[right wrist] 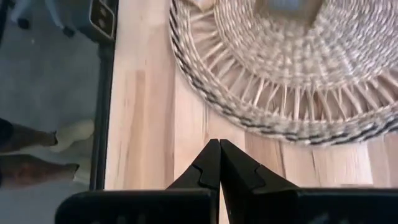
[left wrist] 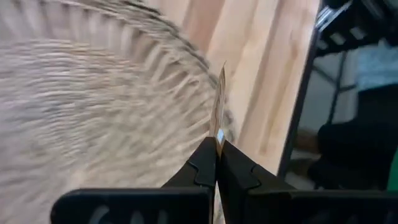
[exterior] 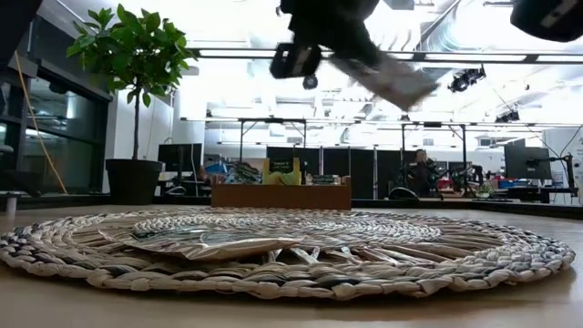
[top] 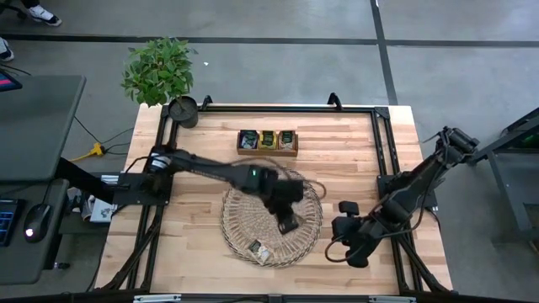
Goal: Pick & Place Tea
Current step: Put the brown tea bag in the right section of the wooden organizer
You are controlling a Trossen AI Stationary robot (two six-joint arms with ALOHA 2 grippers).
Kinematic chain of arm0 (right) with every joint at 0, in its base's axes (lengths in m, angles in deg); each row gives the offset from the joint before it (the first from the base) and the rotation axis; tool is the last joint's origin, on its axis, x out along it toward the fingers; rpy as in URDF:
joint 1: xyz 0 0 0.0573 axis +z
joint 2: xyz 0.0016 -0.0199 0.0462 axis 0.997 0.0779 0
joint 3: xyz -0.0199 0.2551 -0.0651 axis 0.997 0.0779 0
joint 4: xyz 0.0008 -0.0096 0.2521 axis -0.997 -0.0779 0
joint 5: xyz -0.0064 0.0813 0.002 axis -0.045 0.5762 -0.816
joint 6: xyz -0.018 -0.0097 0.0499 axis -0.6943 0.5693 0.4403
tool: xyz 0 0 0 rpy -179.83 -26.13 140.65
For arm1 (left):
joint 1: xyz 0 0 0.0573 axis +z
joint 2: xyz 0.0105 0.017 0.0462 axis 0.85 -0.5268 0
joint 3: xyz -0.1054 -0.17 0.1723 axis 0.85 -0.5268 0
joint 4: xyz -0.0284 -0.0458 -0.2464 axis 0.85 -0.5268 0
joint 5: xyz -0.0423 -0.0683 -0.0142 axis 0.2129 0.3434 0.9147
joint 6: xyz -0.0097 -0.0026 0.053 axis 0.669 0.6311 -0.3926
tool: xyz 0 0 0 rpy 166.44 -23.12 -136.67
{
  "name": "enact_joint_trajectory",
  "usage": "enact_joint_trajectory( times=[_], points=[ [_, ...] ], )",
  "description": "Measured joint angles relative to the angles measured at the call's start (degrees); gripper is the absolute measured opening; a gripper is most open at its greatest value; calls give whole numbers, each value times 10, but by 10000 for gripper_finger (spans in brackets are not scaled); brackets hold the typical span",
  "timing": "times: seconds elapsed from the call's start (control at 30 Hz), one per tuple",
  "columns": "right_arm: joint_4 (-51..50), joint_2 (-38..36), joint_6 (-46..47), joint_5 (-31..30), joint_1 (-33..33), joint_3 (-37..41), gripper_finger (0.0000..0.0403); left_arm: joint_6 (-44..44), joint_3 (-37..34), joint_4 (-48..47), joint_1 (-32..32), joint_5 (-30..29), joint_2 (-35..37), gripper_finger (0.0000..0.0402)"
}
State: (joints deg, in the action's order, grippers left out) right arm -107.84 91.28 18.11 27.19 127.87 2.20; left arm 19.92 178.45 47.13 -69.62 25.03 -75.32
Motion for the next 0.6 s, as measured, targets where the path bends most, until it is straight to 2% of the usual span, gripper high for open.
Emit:
enact_joint_trajectory(
  times=[0.1, 0.2, 0.4, 0.6],
  points=[
    [-11, -2, 9, 4, 2, 14, 0, -46, 49, -99, 32, 10, 0, 0],
    [-12, -3, 19, 28, 2, 39, 0, -74, 81, -159, 69, 9, -2, 0],
    [2, -3, 40, 52, 0, 93, 0, -121, 132, -221, 140, 6, -2, 0],
    [41, -3, 43, 63, 0, 130, 0, -179, 148, -234, 198, 5, -2, 0]
  ],
)
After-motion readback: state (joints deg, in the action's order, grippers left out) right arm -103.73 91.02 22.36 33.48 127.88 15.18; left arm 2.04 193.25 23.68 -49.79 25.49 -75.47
